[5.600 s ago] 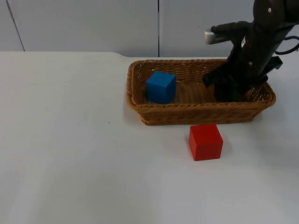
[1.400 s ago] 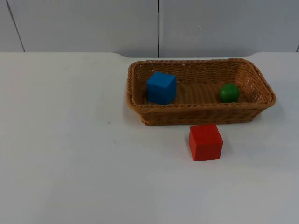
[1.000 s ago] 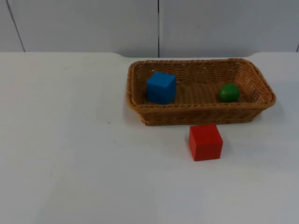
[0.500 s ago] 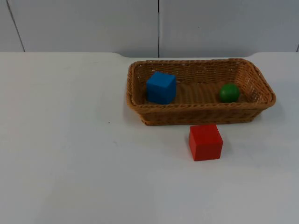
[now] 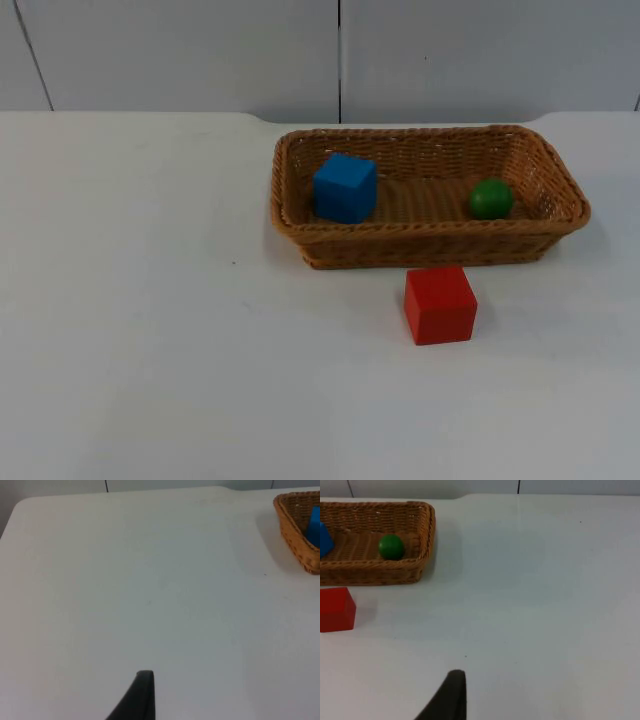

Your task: Place all geometric objects except the red cube into the basket.

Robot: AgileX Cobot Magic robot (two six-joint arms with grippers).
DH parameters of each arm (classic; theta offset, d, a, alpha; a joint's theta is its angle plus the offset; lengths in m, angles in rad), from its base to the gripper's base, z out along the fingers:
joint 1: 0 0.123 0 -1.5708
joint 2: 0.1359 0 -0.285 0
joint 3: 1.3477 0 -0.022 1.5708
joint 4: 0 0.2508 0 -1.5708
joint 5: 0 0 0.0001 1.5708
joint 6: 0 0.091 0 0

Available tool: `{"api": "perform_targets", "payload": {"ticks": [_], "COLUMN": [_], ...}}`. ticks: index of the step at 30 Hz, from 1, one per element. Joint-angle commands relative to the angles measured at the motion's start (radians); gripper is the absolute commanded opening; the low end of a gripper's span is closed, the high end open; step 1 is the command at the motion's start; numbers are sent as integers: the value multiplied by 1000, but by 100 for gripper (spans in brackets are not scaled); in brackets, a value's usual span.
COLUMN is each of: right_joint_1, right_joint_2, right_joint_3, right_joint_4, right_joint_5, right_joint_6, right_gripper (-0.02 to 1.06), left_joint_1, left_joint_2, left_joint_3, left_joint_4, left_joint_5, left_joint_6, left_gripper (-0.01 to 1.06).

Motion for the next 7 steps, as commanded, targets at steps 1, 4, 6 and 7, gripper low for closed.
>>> {"api": "perform_targets", "payload": {"ticks": [1, 4, 6, 7], "right_joint_1": [-6, -6, -6, -6], "right_joint_2": [-3, -3, -3, -3], "right_joint_3": [0, 0, 0, 0], "right_joint_4": [3, 3, 3, 3], "right_joint_5": [-8, -8, -8, -8], "right_joint_6": [3, 3, 3, 3], "right_gripper": [105, 105, 105, 105], "left_joint_1": [14, 49, 96, 112], "left_joint_2": [-4, -4, -4, -4], "left_joint_3": [6, 6, 6, 6], "left_joint_4": [3, 6, 6, 6], "left_joint_5": [-14, -14, -14, -14], "left_joint_6": [-9, -9, -9, -9], "left_gripper": [105, 105, 105, 105]}}
